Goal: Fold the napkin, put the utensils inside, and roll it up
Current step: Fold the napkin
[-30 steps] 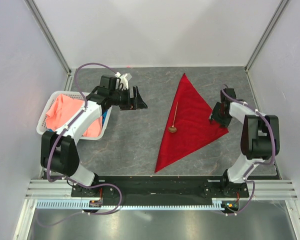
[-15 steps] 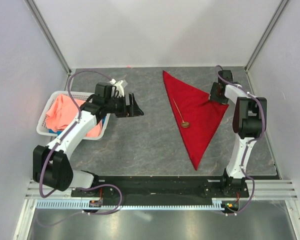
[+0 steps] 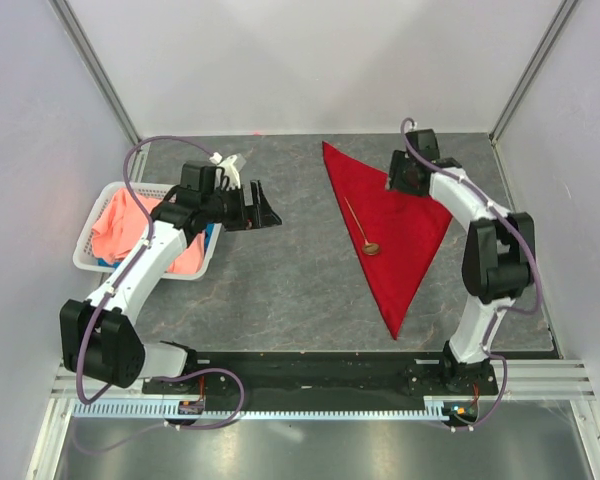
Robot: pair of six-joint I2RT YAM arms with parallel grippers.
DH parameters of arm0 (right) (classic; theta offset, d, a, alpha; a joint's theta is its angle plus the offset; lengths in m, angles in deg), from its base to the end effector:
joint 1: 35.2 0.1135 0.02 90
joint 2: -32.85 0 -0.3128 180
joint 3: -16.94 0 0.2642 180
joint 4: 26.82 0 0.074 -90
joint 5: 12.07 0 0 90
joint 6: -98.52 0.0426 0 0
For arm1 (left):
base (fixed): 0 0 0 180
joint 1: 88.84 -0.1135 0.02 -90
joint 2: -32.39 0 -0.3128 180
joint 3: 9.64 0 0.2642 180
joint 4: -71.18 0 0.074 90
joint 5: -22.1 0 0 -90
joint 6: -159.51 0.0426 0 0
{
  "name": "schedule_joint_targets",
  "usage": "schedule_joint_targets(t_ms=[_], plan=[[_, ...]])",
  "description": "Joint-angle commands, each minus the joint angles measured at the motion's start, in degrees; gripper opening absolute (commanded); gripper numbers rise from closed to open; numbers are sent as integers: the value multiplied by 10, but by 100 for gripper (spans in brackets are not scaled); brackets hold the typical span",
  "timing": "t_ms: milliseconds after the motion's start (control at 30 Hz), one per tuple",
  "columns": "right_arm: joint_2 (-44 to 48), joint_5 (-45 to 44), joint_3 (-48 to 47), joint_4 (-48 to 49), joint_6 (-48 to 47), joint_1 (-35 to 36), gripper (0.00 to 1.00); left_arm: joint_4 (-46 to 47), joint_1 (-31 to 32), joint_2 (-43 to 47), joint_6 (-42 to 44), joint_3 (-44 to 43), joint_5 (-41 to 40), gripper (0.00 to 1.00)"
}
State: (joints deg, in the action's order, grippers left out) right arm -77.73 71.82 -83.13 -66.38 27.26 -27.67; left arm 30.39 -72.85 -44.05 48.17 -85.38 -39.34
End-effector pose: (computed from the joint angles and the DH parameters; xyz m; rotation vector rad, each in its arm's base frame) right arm 0.4610 0.0564 0.2689 0.2853 2.4226 0.0746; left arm 0.2773 -0.1006 0.3405 0.1588 2.3493 -0.9014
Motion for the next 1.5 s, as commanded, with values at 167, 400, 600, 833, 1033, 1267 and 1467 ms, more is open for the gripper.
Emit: schedule_joint_targets(t_ms=[167,400,600,833,1033,1267,1467], plan=[[38,17,106,56,103,88,64,14,-7,-49,15,-84,7,93],[-30,36,76,103,99,101,64,14,-13,-42,23,-81,4,93],[-67,51,77,129,90,111,64,14,-23,-39,26,-68,5,93],[-84,85,113,138,87,129,64,14,-34,-39,30,-66,7,93],[-69,98,167,140,80,151,64,16,-36,-41,27,-62,8,93],[-39,140,228,148,59,175,64,27,-36,-42,14,-48,11,92],[7,182,258,142,28,200,64,36,-37,-40,3,-33,10,92]])
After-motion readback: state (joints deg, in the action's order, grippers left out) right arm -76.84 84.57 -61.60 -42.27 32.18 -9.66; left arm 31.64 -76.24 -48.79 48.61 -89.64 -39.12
